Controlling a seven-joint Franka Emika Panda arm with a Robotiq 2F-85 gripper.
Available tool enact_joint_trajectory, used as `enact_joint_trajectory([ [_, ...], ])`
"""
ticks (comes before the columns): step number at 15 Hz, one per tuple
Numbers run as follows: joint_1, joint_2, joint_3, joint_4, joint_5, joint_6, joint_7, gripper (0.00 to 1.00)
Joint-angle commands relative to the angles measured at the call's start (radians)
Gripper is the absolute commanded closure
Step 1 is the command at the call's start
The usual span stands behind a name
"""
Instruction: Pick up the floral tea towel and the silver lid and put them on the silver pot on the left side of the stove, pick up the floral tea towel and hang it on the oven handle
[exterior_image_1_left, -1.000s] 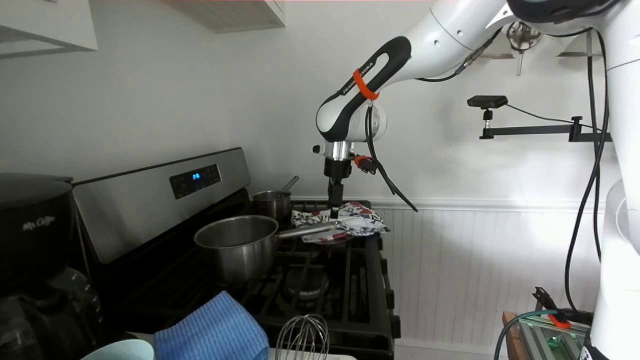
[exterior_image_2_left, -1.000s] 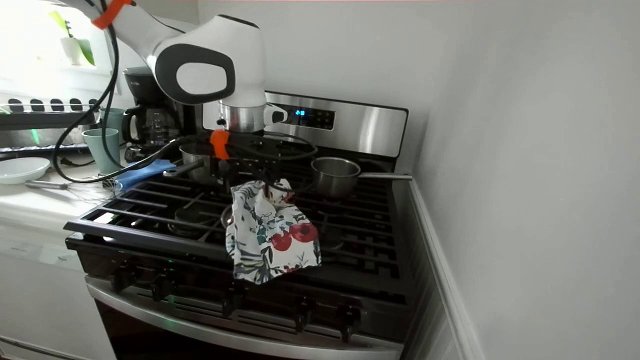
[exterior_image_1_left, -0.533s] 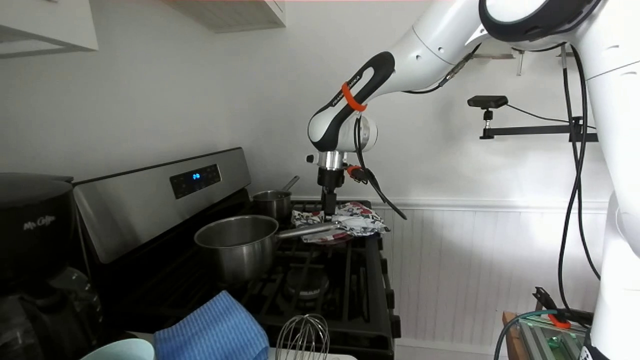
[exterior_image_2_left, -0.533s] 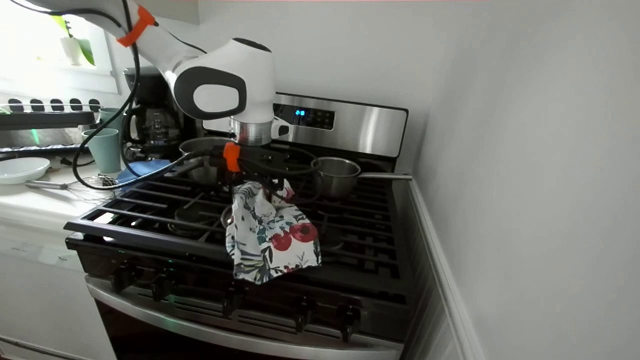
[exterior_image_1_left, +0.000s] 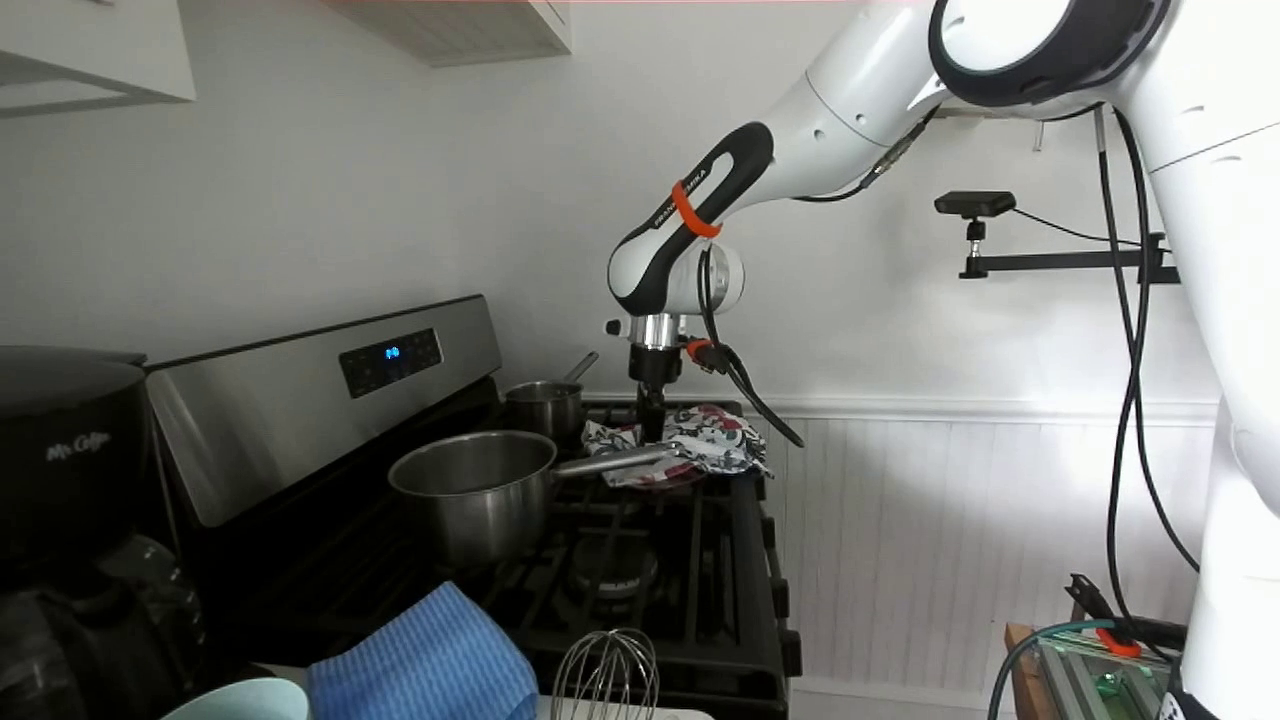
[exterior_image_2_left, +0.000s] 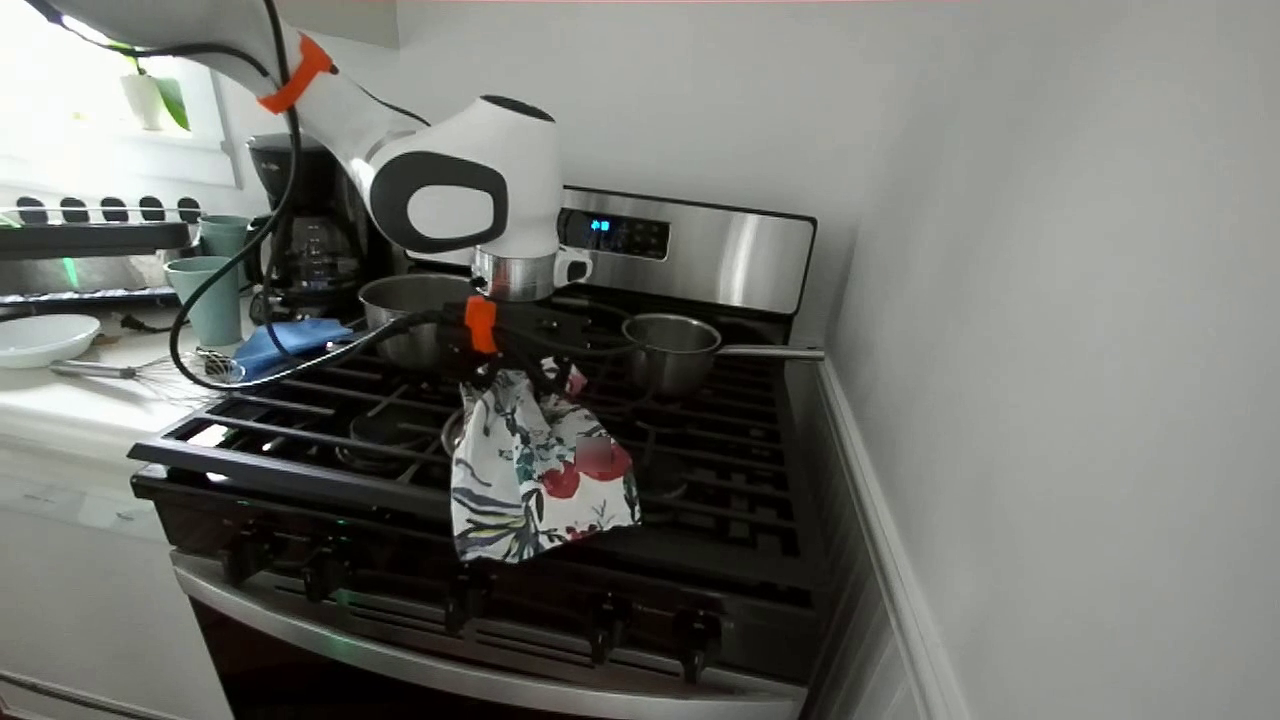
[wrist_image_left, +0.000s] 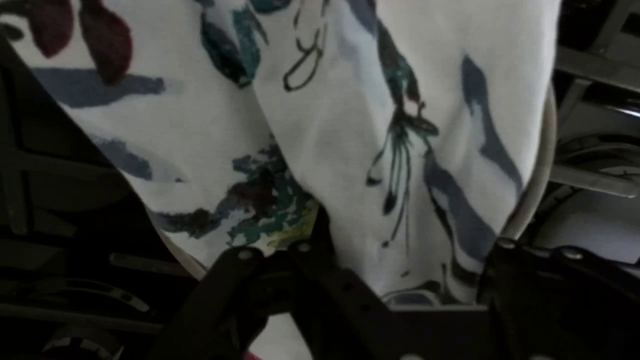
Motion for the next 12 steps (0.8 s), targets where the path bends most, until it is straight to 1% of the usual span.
enact_joint_trajectory([
  [1, -0.023, 0.027, 0.023, 0.027, -0.016, 0.006, -0.013, 0.73],
  [3, -0.024, 0.028, 0.022, 0.032, -0.020, 0.005, -0.010, 0.89],
  [4, -0.022, 0.028, 0.021, 0.031, -0.025, 0.009, -0.008, 0.95],
  [5, -0.022, 0.027, 0.021, 0.031, -0.028, 0.009, -0.006, 0.99],
  [6, -0.019, 0.026, 0.019, 0.031, -0.034, 0.010, 0.004, 0.98],
  [7, -0.014, 0.024, 0.015, 0.032, -0.048, 0.001, 0.019, 0.95],
  [10, 0.001, 0.005, 0.003, 0.027, -0.101, 0.008, 0.081, 0.96],
  [12, 0.006, -0.017, 0.001, 0.022, -0.136, -0.009, 0.110, 0.96],
])
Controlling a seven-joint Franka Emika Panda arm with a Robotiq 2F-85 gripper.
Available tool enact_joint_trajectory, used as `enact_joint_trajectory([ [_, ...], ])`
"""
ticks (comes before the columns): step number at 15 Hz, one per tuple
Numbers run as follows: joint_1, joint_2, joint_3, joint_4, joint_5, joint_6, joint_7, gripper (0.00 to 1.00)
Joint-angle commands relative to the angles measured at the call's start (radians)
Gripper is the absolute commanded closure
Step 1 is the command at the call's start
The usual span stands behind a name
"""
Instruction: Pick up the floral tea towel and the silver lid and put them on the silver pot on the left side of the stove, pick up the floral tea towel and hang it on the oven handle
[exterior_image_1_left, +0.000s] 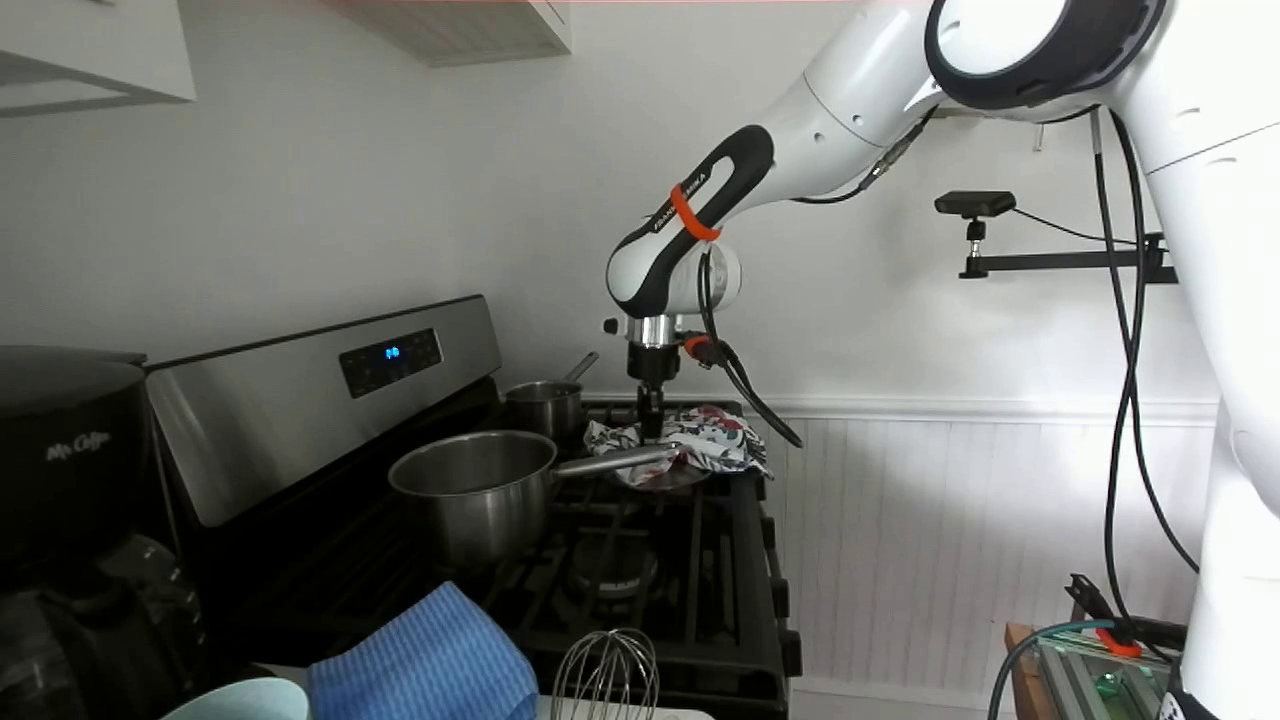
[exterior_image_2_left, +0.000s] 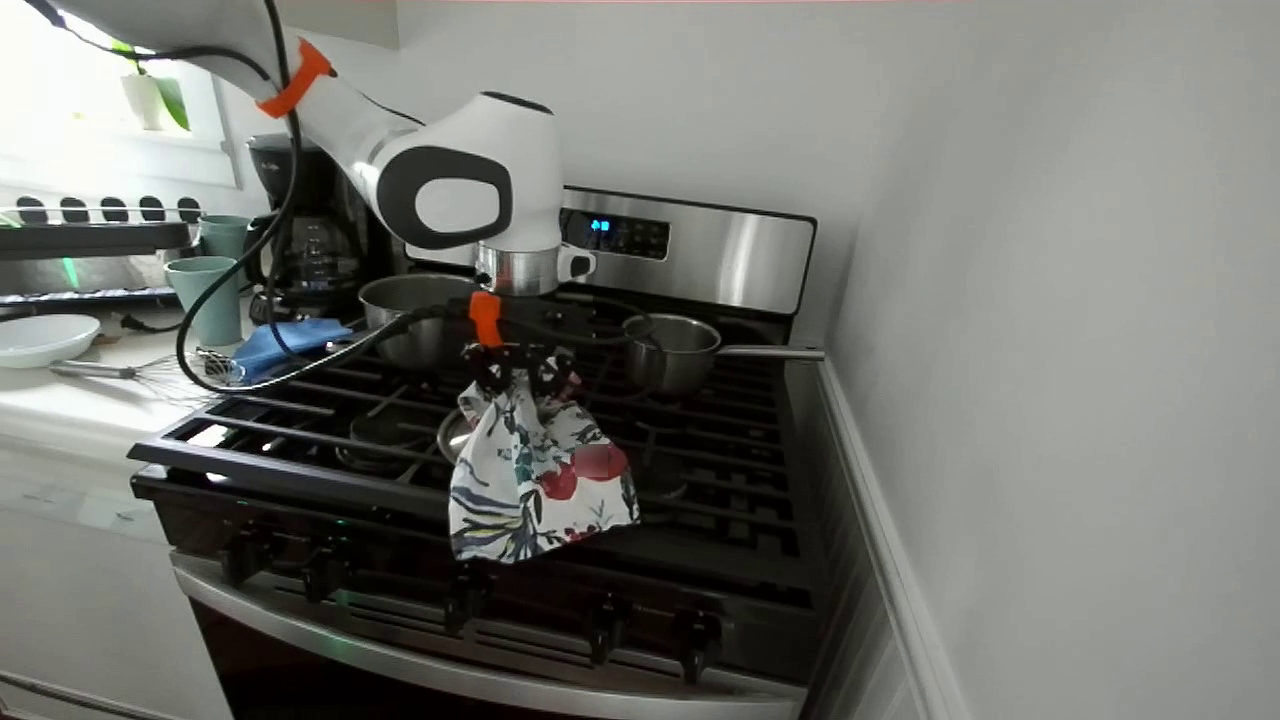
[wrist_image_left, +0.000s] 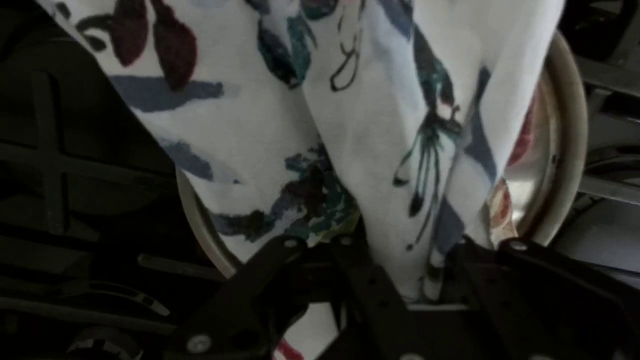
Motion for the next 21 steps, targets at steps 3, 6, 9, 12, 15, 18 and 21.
enact_joint_trajectory([
  [3, 0.009, -0.049, 0.000, 0.005, -0.104, -0.017, 0.085, 0.97],
  [6, 0.009, -0.066, 0.004, 0.012, -0.113, -0.024, 0.097, 0.97],
  [9, 0.011, -0.093, 0.007, 0.012, -0.115, -0.031, 0.094, 0.97],
  [12, 0.020, -0.136, 0.011, 0.009, -0.119, -0.053, 0.089, 0.97],
  [15, 0.039, -0.185, 0.018, 0.009, -0.127, -0.095, 0.084, 0.97],
  [18, 0.070, -0.245, 0.031, 0.007, -0.138, -0.133, 0.073, 0.97],
  [21, 0.110, -0.278, 0.051, 0.022, -0.145, -0.173, 0.083, 0.97],
])
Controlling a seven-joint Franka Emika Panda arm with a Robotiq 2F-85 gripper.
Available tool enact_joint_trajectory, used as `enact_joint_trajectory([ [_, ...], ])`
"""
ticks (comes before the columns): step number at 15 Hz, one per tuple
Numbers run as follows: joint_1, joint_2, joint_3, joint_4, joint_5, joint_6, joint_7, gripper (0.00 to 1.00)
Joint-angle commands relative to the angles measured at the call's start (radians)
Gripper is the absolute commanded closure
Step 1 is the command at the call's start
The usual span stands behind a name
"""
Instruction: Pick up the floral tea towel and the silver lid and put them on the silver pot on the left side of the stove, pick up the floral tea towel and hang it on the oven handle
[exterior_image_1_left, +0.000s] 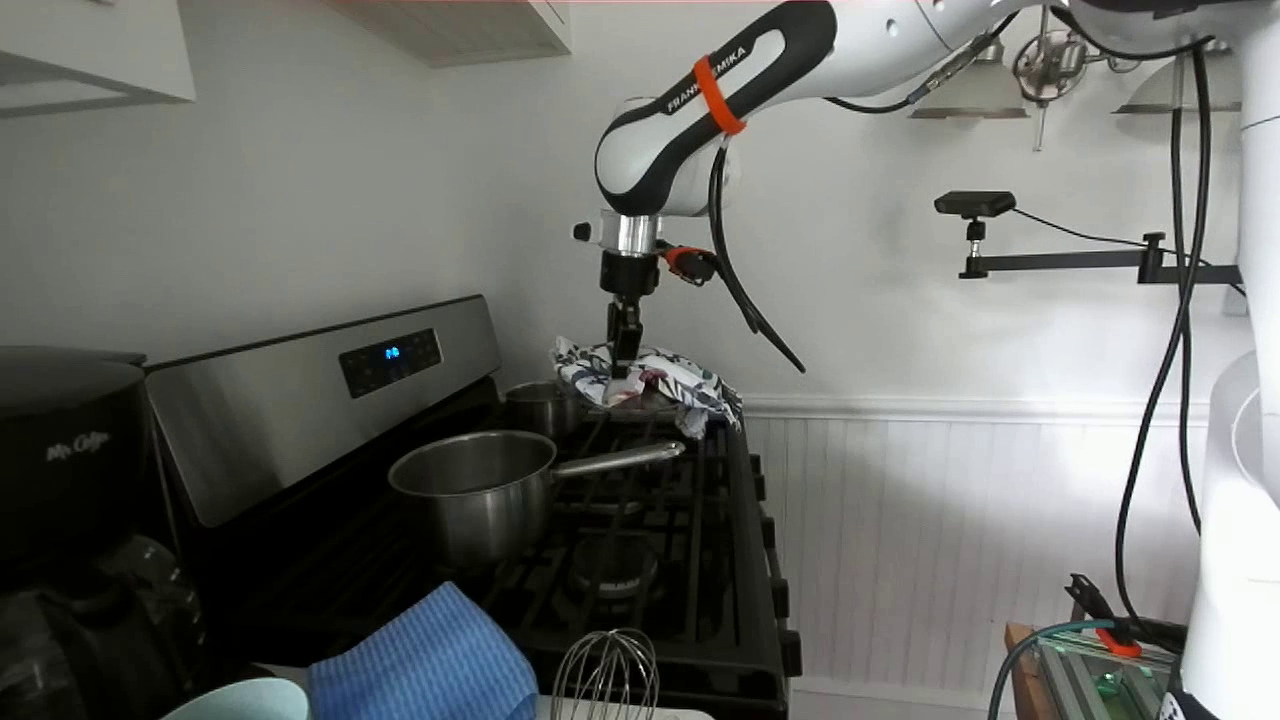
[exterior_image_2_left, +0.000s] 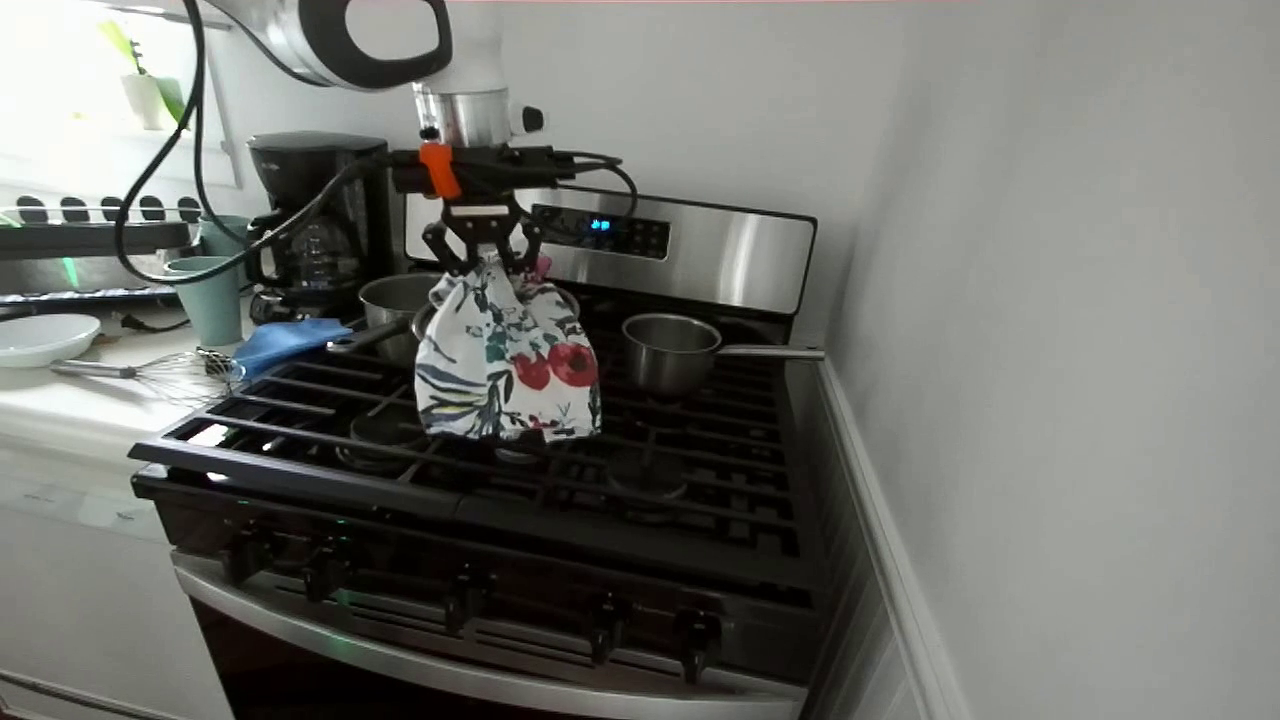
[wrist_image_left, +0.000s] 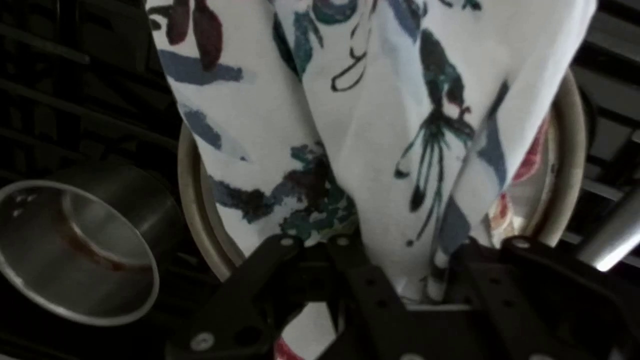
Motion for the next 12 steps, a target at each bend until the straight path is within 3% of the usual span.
enact_joint_trajectory([
  [1, 0.049, -0.057, 0.026, 0.013, -0.041, -0.065, 0.021, 0.97],
  [5, 0.111, -0.070, 0.063, 0.034, -0.088, -0.089, 0.060, 0.97],
  [6, 0.093, -0.057, 0.047, 0.016, -0.042, -0.057, 0.024, 0.97],
  [7, 0.103, -0.058, 0.053, 0.016, -0.044, -0.057, 0.032, 0.86],
  [12, 0.094, -0.049, 0.045, 0.013, -0.044, -0.057, 0.031, 0.86],
])
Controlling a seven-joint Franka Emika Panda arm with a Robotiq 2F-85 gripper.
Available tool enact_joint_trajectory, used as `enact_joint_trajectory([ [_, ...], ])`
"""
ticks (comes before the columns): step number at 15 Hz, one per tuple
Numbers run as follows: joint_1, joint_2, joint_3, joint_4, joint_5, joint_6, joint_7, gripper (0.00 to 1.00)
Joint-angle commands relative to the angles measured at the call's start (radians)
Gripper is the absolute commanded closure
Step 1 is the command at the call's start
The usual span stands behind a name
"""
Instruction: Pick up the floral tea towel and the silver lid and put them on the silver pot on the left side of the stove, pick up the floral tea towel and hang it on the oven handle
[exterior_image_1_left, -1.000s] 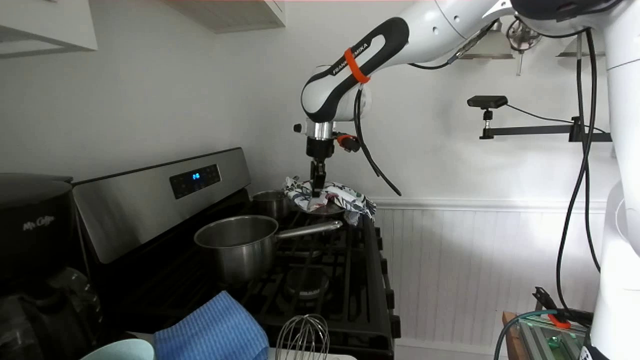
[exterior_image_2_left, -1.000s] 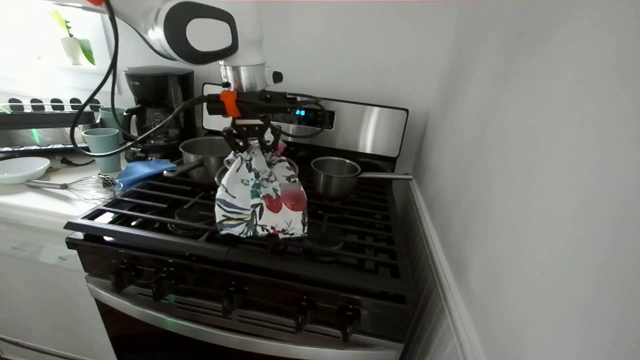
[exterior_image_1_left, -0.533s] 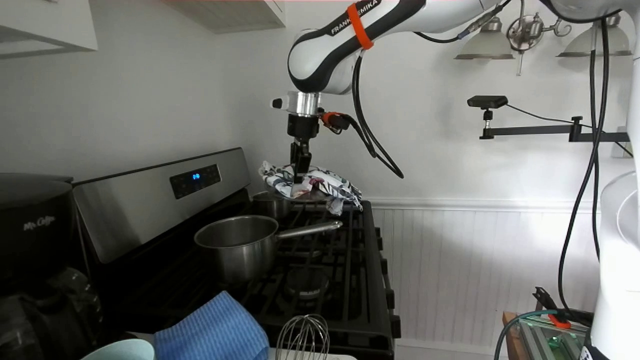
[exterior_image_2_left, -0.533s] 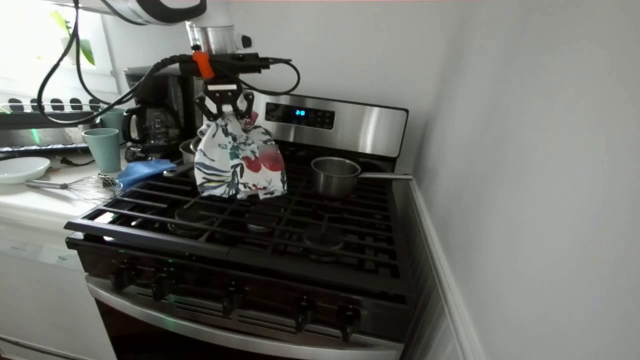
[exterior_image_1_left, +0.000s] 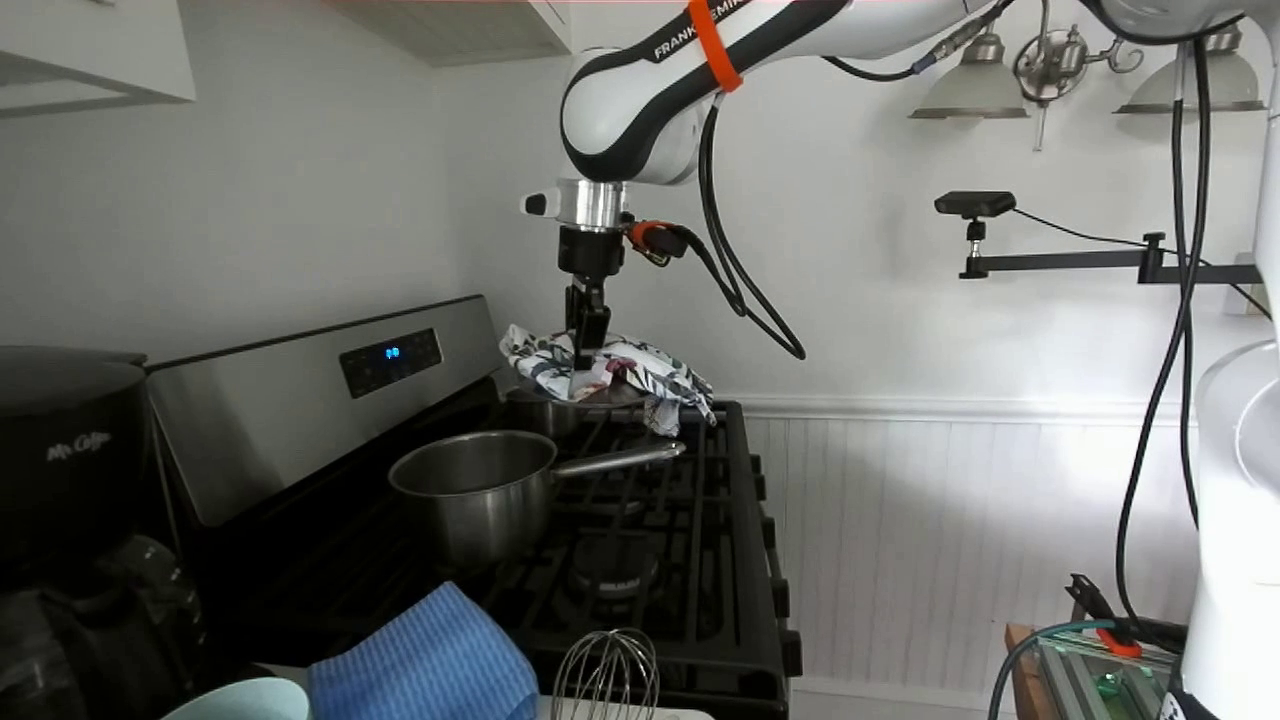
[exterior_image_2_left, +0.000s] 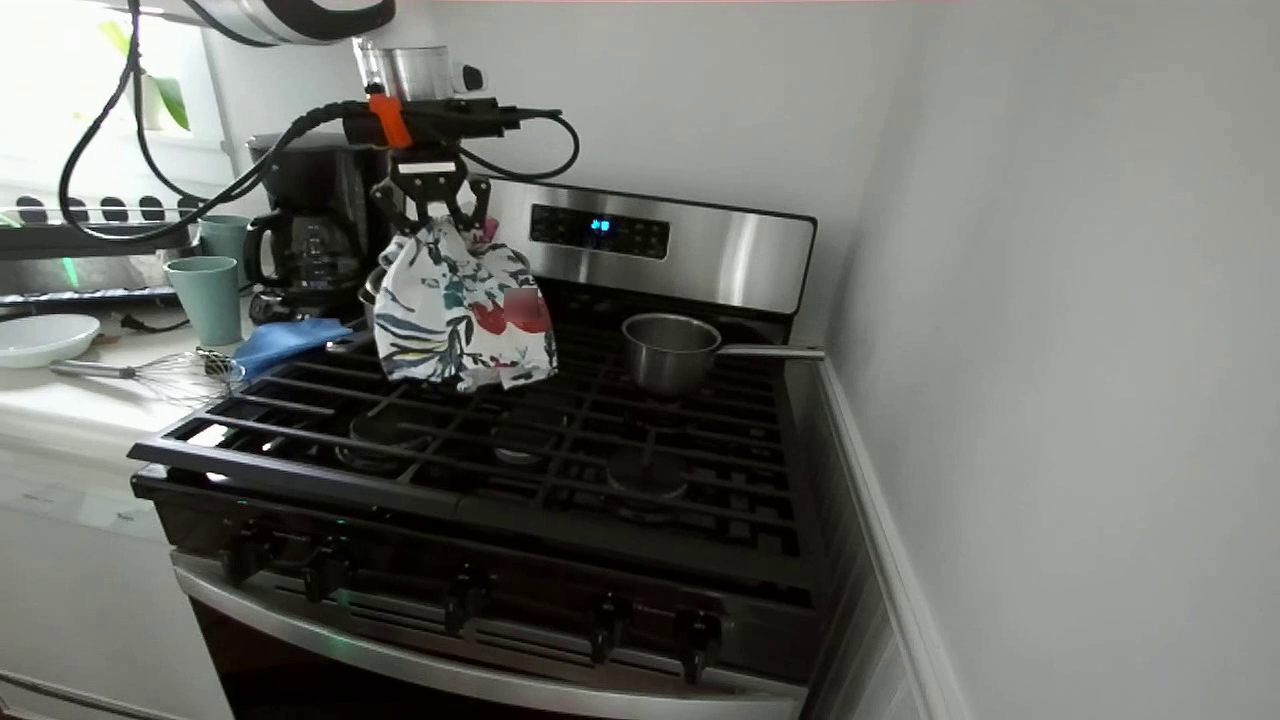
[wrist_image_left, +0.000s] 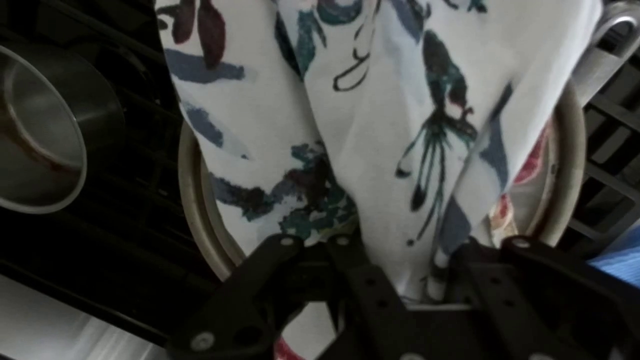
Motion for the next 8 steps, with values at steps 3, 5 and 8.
enact_joint_trajectory([
  [3, 0.001, 0.000, 0.000, 0.003, 0.000, -0.003, 0.000, 0.86],
  [5, 0.004, 0.000, 0.004, -0.001, 0.008, 0.005, -0.009, 0.97],
  [8, 0.024, 0.002, 0.023, -0.007, -0.003, 0.033, -0.001, 0.97],
])
